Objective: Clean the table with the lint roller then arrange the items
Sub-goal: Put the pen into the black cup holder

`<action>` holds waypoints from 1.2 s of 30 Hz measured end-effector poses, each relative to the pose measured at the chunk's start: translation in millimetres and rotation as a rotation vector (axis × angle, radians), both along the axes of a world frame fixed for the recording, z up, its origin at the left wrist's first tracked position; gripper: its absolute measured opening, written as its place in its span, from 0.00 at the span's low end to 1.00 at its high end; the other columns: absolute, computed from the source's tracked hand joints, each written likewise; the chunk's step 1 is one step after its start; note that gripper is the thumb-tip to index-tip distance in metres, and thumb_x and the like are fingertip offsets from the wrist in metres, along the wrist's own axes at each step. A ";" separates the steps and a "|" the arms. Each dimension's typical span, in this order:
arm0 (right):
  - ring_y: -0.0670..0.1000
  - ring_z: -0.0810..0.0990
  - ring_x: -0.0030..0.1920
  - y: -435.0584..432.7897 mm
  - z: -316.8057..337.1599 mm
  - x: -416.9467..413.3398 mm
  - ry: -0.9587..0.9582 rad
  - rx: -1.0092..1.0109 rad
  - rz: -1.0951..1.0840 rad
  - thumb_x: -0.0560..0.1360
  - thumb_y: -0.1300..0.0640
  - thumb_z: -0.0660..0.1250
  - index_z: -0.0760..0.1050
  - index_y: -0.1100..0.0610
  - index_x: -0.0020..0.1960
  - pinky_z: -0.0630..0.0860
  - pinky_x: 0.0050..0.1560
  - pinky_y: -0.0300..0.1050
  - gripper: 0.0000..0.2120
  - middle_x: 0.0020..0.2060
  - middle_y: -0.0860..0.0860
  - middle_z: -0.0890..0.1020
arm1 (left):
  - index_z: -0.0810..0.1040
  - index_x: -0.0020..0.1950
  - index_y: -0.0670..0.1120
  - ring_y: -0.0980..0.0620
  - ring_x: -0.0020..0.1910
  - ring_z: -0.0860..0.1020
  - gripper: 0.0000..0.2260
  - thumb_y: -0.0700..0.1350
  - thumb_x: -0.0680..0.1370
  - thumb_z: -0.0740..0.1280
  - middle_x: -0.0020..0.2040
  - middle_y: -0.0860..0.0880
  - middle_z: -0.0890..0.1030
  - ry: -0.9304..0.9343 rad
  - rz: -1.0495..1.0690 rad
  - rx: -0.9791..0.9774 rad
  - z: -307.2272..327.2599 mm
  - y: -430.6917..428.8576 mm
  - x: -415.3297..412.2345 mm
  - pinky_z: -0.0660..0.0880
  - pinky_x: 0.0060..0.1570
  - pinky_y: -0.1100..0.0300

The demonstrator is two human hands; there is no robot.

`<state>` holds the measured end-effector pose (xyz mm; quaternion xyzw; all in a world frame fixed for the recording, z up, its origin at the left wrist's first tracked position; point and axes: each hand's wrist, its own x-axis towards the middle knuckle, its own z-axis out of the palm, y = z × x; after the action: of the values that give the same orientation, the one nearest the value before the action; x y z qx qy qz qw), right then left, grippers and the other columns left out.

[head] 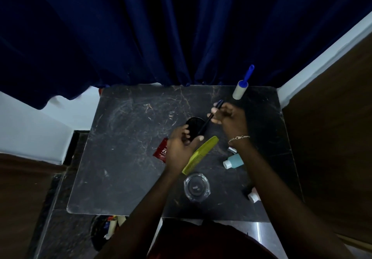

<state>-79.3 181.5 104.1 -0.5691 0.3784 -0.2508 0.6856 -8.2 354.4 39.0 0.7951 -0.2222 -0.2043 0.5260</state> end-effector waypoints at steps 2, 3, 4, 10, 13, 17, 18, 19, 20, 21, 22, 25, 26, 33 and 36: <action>0.54 0.86 0.44 -2.5 2.5 10.4 -0.009 -0.034 -0.004 0.74 0.65 0.72 0.80 0.55 0.51 0.82 0.40 0.43 0.08 0.42 0.54 0.84 | 0.69 0.73 0.53 0.63 0.57 0.79 0.43 0.70 0.64 0.76 0.63 0.57 0.78 0.042 -0.012 0.016 -5.9 6.5 7.8 0.76 0.47 0.76; 0.55 0.86 0.45 -3.2 2.1 15.5 0.006 -0.053 -0.002 0.74 0.65 0.72 0.80 0.56 0.52 0.83 0.40 0.44 0.09 0.43 0.55 0.84 | 0.65 0.76 0.54 0.63 0.61 0.77 0.47 0.71 0.63 0.76 0.68 0.57 0.75 0.061 -0.037 0.036 -9.4 7.8 11.7 0.75 0.50 0.76; 0.55 0.85 0.46 -3.6 -0.1 20.4 0.034 -0.080 0.001 0.73 0.64 0.73 0.79 0.57 0.54 0.83 0.41 0.45 0.11 0.44 0.56 0.82 | 0.61 0.79 0.54 0.61 0.65 0.75 0.50 0.69 0.63 0.77 0.72 0.55 0.72 0.082 -0.071 0.061 -12.0 7.9 15.6 0.74 0.55 0.74; 0.54 0.82 0.42 -5.2 -24.8 39.2 0.286 -0.330 0.083 0.72 0.63 0.74 0.79 0.61 0.53 0.79 0.50 0.54 0.11 0.40 0.56 0.84 | 0.54 0.82 0.52 0.56 0.78 0.61 0.54 0.58 0.65 0.83 0.81 0.49 0.62 0.092 -0.221 0.168 -25.0 -9.5 32.6 0.65 0.73 0.54; 0.57 0.84 0.47 -7.9 -41.1 43.4 0.397 -0.375 0.115 0.73 0.59 0.73 0.80 0.62 0.53 0.79 0.52 0.54 0.11 0.42 0.58 0.86 | 0.54 0.82 0.49 0.58 0.73 0.63 0.54 0.52 0.65 0.84 0.79 0.48 0.66 0.083 -0.257 0.170 -27.4 -21.4 38.1 0.63 0.70 0.59; 0.46 0.79 0.35 -8.1 -58.1 45.2 0.455 -0.333 0.151 0.73 0.57 0.73 0.79 0.60 0.43 0.73 0.42 0.46 0.07 0.32 0.50 0.81 | 0.59 0.79 0.42 0.42 0.72 0.72 0.47 0.39 0.67 0.82 0.74 0.41 0.72 0.165 -0.317 0.152 -34.0 -34.0 42.9 0.72 0.71 0.45; 0.44 0.75 0.32 -7.4 -61.5 45.2 0.453 -0.308 0.156 0.73 0.58 0.73 0.77 0.61 0.40 0.70 0.41 0.45 0.08 0.29 0.49 0.77 | 0.60 0.78 0.42 0.42 0.72 0.73 0.45 0.37 0.68 0.82 0.73 0.41 0.72 0.174 -0.315 0.157 -36.2 -36.2 42.7 0.72 0.71 0.46; 0.46 0.72 0.31 -6.9 -64.8 44.7 0.453 -0.288 0.161 0.73 0.58 0.73 0.76 0.63 0.37 0.69 0.40 0.46 0.11 0.27 0.51 0.74 | 0.62 0.78 0.43 0.42 0.71 0.74 0.43 0.37 0.68 0.81 0.73 0.42 0.73 0.170 -0.290 0.172 -38.7 -37.3 42.5 0.72 0.71 0.51; 0.48 0.70 0.32 -6.5 -67.9 43.5 0.455 -0.284 0.168 0.73 0.59 0.73 0.74 0.65 0.35 0.68 0.39 0.46 0.13 0.28 0.54 0.72 | 0.63 0.77 0.44 0.44 0.70 0.74 0.42 0.38 0.69 0.81 0.72 0.44 0.74 0.127 -0.264 0.208 -40.0 -38.0 42.2 0.71 0.68 0.57; 0.49 0.69 0.34 -6.2 -70.7 42.3 0.455 -0.291 0.179 0.73 0.59 0.73 0.73 0.66 0.34 0.66 0.38 0.46 0.15 0.28 0.56 0.70 | 0.64 0.77 0.45 0.45 0.70 0.75 0.41 0.39 0.69 0.81 0.72 0.45 0.75 0.103 -0.249 0.224 -40.7 -38.3 42.2 0.70 0.66 0.60; 0.49 0.68 0.35 -6.1 -73.6 41.8 0.451 -0.290 0.188 0.73 0.59 0.74 0.72 0.69 0.35 0.65 0.37 0.45 0.17 0.29 0.57 0.69 | 0.64 0.77 0.44 0.44 0.70 0.75 0.41 0.37 0.69 0.80 0.72 0.44 0.74 0.101 -0.269 0.219 -41.7 -38.4 42.6 0.72 0.66 0.57; 0.50 0.71 0.38 -5.7 -81.5 41.1 0.447 -0.233 0.195 0.73 0.61 0.74 0.74 0.73 0.40 0.68 0.40 0.47 0.15 0.32 0.58 0.72 | 0.63 0.78 0.42 0.41 0.70 0.75 0.40 0.32 0.70 0.78 0.72 0.41 0.74 0.167 -0.289 0.169 -44.6 -41.5 41.6 0.74 0.68 0.47; 0.50 0.73 0.39 -5.5 -83.4 40.5 0.458 -0.219 0.199 0.73 0.61 0.74 0.76 0.72 0.41 0.71 0.42 0.48 0.14 0.33 0.58 0.74 | 0.64 0.77 0.44 0.43 0.69 0.76 0.39 0.35 0.70 0.79 0.71 0.43 0.75 0.136 -0.261 0.210 -44.8 -42.2 41.3 0.73 0.67 0.54; 0.52 0.81 0.52 -0.5 -76.9 33.5 0.363 -0.099 0.177 0.74 0.61 0.73 0.76 0.62 0.63 0.79 0.51 0.44 0.18 0.51 0.55 0.82 | 0.68 0.75 0.47 0.52 0.65 0.78 0.38 0.40 0.68 0.80 0.68 0.48 0.78 0.112 -0.253 0.119 -35.0 -36.8 48.3 0.77 0.64 0.55; 0.52 0.79 0.55 -5.5 -72.5 28.8 0.300 -0.008 0.239 0.78 0.65 0.66 0.71 0.60 0.69 0.78 0.50 0.44 0.20 0.61 0.59 0.79 | 0.70 0.73 0.50 0.58 0.61 0.79 0.36 0.42 0.68 0.81 0.64 0.54 0.80 0.155 -0.234 0.080 -30.6 -28.6 53.8 0.77 0.59 0.64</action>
<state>-50.4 176.1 31.6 -0.6437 0.4050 -0.0818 0.6441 45.6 325.8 8.3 0.7658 -0.2639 -0.3338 0.4822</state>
